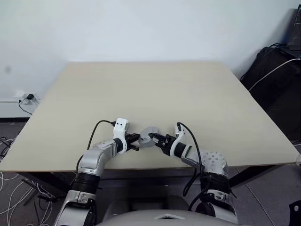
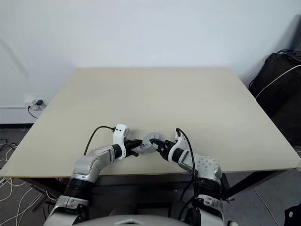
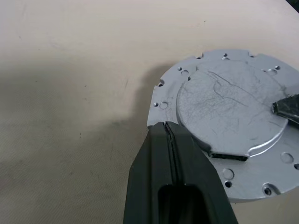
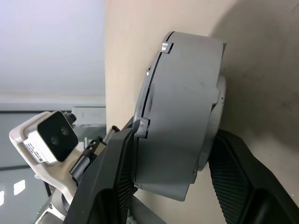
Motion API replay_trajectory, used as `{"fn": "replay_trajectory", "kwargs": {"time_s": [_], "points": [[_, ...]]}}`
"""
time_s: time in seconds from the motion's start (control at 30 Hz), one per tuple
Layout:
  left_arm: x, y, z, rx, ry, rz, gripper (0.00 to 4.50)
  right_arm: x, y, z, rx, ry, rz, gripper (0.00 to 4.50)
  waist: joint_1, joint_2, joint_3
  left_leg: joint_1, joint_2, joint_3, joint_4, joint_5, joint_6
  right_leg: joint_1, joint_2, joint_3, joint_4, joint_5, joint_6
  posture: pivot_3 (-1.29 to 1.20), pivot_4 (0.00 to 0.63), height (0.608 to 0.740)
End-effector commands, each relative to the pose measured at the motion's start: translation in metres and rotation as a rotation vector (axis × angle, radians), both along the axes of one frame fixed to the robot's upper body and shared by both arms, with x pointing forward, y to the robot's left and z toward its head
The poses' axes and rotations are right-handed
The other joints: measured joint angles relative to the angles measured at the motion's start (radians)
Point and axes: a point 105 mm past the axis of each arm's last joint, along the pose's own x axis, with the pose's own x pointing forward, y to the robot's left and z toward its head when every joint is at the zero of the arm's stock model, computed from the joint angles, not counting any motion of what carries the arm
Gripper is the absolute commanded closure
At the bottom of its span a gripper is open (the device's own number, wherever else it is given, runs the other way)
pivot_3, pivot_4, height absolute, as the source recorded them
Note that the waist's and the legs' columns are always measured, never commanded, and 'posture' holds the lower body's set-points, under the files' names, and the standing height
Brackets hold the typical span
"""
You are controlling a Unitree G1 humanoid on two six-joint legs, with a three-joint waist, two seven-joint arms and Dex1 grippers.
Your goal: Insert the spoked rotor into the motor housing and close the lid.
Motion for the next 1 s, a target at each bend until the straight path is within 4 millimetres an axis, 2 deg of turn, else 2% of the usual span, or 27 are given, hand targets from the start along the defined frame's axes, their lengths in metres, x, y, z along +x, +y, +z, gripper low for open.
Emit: {"fn": "replay_trajectory", "kwargs": {"time_s": [0.03,0.3,1.0], "points": [[-0.007,-0.010,-0.004,-0.003,0.018,-0.030,4.50,-0.006,-0.007,-0.017,-0.137,0.056,0.015,2.44,-0.002,0.002,-0.002,0.000,0.000,0.000,0.000,0.000,0.000,0.000,0.000,0.000,0.000,0.000,0.000,0.00,0.000,0.740],[-0.009,-0.011,-0.006,-0.009,0.026,-0.026,4.50,-0.009,-0.011,-0.026,-0.237,0.074,0.027,2.44,-0.004,0.003,-0.005,0.003,0.000,0.000,0.000,0.000,0.000,0.002,0.000,0.000,0.000,-0.003,0.004,0.00,0.000,0.740],[-0.012,-0.012,-0.008,-0.009,0.034,-0.027,4.50,-0.009,-0.016,-0.033,-0.235,0.105,-0.009,2.44,-0.005,0.002,-0.006,0.004,0.004,0.000,0.000,0.000,0.001,0.001,-0.001,0.000,0.000,-0.003,0.005,0.00,0.000,0.740]]}}
